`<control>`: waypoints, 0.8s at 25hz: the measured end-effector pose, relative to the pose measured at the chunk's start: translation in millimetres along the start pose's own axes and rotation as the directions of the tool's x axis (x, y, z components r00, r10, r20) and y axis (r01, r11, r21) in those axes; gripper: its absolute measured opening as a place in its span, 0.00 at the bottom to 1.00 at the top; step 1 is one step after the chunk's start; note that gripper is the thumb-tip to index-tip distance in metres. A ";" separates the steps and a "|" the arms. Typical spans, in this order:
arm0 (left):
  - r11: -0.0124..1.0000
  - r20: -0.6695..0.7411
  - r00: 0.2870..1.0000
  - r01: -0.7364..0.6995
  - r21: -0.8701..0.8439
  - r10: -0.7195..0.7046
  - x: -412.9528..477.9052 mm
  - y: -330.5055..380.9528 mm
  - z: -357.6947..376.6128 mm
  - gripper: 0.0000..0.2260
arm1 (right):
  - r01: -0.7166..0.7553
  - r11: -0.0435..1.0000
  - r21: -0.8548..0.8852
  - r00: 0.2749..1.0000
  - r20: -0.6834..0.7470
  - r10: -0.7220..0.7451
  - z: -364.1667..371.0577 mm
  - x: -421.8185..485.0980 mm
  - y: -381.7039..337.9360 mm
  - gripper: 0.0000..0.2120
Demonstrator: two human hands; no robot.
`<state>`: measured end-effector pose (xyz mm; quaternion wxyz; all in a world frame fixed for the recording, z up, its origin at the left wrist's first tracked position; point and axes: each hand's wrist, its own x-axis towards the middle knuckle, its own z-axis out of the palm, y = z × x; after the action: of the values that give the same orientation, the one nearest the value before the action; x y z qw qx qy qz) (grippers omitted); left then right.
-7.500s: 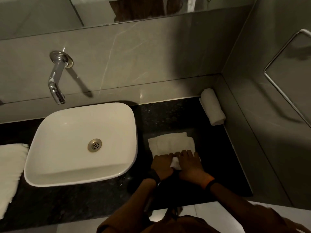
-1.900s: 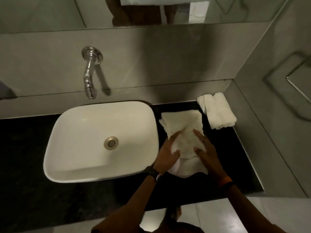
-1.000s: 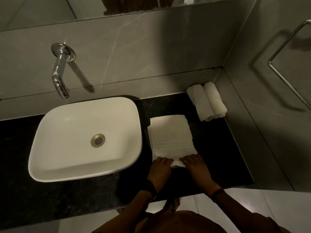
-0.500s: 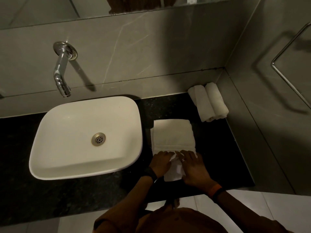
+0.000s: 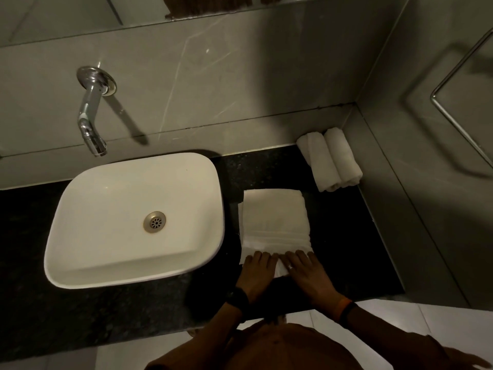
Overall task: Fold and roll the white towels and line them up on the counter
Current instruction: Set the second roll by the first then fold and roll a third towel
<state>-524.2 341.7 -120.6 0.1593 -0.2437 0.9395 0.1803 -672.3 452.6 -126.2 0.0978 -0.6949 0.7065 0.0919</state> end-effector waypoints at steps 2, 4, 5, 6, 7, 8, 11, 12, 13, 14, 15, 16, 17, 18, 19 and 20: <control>0.996 -0.033 0.999 0.040 -0.085 -0.043 4.3 -4.1 -8.4 0.26 | -0.077 0.996 0.038 0.997 -0.010 0.077 -7.7 16.0 0.7 0.25; 0.992 -0.177 0.982 0.051 -0.118 -0.072 6.5 -6.6 -10.7 0.26 | -0.118 0.985 0.128 0.992 0.070 0.109 -16.0 30.5 2.9 0.21; 0.997 -0.214 0.975 0.040 -0.069 -0.054 6.0 -2.5 -7.9 0.24 | -0.142 0.971 0.192 0.986 0.118 0.120 -23.3 36.2 5.1 0.18; 1.000 -0.244 0.970 0.011 0.022 -0.005 5.9 2.0 -1.4 0.24 | -0.164 0.952 0.258 0.983 0.127 0.134 -30.2 42.2 9.1 0.16; 0.994 -0.285 0.958 -0.014 0.108 0.044 6.6 5.7 2.2 0.24 | -0.188 0.925 0.329 0.979 0.136 0.151 -35.7 48.4 14.2 0.15; 0.984 -0.277 0.958 -0.020 0.175 0.069 7.9 8.4 1.4 0.26 | -0.228 0.887 0.402 0.970 0.171 0.172 -39.2 53.1 20.9 0.14; 0.988 -0.108 0.994 0.040 0.149 -0.024 14.5 4.5 -8.9 0.29 | -0.341 0.814 0.470 0.903 0.404 0.145 -44.2 55.4 35.5 0.24; 0.992 -0.053 0.996 0.070 0.102 -0.064 17.7 3.7 -15.4 0.27 | -0.284 0.872 0.399 0.924 0.357 0.137 -38.2 50.2 35.1 0.29; 0.993 -0.031 0.995 0.098 0.072 -0.096 21.9 1.7 -20.0 0.24 | -0.200 0.943 0.268 0.960 0.244 0.135 -30.5 41.0 29.0 0.34; 0.994 -0.048 0.994 0.104 0.041 -0.102 25.9 -2.7 -22.9 0.21 | -0.148 0.978 0.148 0.973 0.201 0.116 -25.4 32.4 18.4 0.37; 0.997 -0.033 0.997 0.076 -0.018 -0.077 32.3 -8.6 -25.8 0.20 | -0.125 0.991 0.052 0.982 0.149 0.116 -21.3 25.1 6.1 0.39; 0.991 0.028 0.996 0.083 -0.104 -0.081 39.0 -12.2 -30.0 0.20 | -0.128 0.992 0.005 0.986 0.113 0.127 -18.5 23.5 -3.1 0.39; 0.979 0.100 0.990 0.116 -0.170 -0.100 44.0 -14.7 -32.1 0.20 | -0.168 0.986 -0.018 0.980 0.106 0.169 -20.0 28.2 -7.3 0.37; 0.977 0.103 0.987 0.138 -0.163 -0.122 44.2 -14.7 -31.6 0.21 | -0.204 0.979 -0.027 0.968 0.141 0.206 -22.3 35.8 -6.9 0.33; 0.984 0.047 0.988 0.150 -0.099 -0.146 41.2 -12.5 -26.7 0.21 | -0.208 0.978 -0.016 0.965 0.156 0.208 -23.3 44.5 -4.2 0.30; 0.989 -0.027 0.989 0.147 0.001 -0.147 35.3 -8.4 -19.1 0.23 | -0.193 0.981 0.023 0.969 0.161 0.187 -24.3 54.3 0.9 0.27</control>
<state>-553.2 312.7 -119.6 0.1598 -0.3146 0.9213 0.1631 -674.2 393.8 -117.3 0.1576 -0.6127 0.7613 0.1422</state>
